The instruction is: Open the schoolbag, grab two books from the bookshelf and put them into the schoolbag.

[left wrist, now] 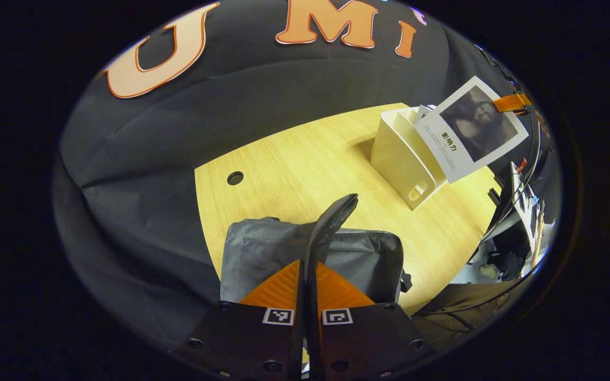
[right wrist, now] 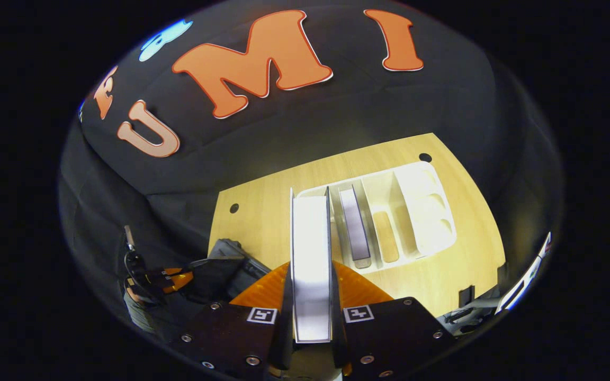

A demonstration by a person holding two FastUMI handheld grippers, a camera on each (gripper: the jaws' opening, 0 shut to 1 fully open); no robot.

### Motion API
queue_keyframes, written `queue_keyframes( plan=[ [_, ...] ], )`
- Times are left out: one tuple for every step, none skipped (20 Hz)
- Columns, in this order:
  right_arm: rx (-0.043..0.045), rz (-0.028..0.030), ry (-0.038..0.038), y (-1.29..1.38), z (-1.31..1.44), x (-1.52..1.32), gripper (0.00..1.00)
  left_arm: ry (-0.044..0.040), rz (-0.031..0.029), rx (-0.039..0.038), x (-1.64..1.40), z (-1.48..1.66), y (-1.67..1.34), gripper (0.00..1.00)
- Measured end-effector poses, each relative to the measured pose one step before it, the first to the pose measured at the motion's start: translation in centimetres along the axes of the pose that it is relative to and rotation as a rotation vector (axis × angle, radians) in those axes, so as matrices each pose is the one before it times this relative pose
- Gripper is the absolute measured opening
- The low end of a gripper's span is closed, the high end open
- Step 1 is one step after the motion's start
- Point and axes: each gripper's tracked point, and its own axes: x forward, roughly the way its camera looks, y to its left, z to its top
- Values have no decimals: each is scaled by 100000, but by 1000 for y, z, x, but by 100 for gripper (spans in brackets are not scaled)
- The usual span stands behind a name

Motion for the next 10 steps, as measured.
queue_keyframes(
  plan=[
    [830, 1853, 42, 465, -545, -61, 31, -431, 567, -46, -64, 38, 4, 5],
    [438, 1124, 829, 299, -631, -16, 31, -273, 457, 68, -37, 87, 4, 5],
    [-587, 897, 707, 336, -650, -64, 31, -306, 305, -51, -26, -203, -6, 5],
    [-535, 647, 321, 360, -445, 44, 31, -92, 128, -2, -77, -46, -21, 5],
    [-679, 1106, -107, 495, -339, 67, 31, -330, 12, -83, -34, 70, -109, 6],
    [93, 1147, -129, 427, -239, 68, 31, -271, 189, -141, 23, 1, -57, 5],
    [-378, 1879, -292, 620, -291, 52, 30, -291, 203, -435, -78, -107, 40, 5],
    [-117, 1765, -214, 559, -256, 100, 30, -280, 234, -253, 16, 6, -63, 6],
    [-27, 1444, 150, 423, -354, 31, 30, -190, 257, -228, -184, -4, 69, 6],
    [385, 1260, 190, 341, -354, 259, 30, -769, 616, -49, -97, 11, -9, 6]
  ],
)
